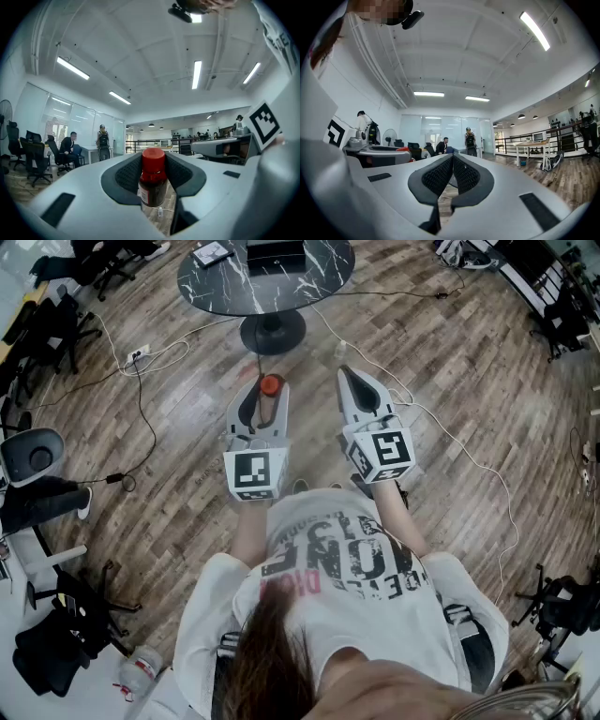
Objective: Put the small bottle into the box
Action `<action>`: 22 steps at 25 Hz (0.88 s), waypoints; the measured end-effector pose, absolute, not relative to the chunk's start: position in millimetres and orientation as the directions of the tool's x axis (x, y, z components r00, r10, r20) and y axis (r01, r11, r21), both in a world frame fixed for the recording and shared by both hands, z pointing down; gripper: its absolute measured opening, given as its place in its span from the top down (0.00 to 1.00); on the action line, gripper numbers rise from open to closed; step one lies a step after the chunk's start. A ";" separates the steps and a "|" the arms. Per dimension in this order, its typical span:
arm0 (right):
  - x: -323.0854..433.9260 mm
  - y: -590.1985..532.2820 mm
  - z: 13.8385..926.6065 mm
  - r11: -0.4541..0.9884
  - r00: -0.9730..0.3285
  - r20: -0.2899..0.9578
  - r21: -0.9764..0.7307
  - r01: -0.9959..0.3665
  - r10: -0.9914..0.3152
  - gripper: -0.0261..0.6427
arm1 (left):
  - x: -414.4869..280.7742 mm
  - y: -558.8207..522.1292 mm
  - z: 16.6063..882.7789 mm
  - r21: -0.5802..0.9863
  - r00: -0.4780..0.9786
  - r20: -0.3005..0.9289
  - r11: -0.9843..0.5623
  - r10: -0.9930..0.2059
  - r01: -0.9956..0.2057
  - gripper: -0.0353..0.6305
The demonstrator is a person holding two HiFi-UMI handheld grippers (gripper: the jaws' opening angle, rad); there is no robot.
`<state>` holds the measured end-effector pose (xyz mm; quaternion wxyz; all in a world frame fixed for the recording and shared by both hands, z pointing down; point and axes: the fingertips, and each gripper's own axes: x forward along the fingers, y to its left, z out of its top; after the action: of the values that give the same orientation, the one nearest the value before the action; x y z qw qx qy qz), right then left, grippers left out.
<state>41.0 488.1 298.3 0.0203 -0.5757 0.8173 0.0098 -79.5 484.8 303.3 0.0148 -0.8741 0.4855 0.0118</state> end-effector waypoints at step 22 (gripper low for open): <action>29.8 488.3 296.1 0.347 -0.347 -0.042 0.004 -0.938 -0.937 0.96 | -92.9 482.9 307.0 0.002 0.521 -0.041 -0.522 -0.852 -0.853 0.73</action>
<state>29.8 488.3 296.1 0.0160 -0.5710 0.8206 0.0135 -92.9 482.9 307.0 0.0092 -0.8721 0.4889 0.0181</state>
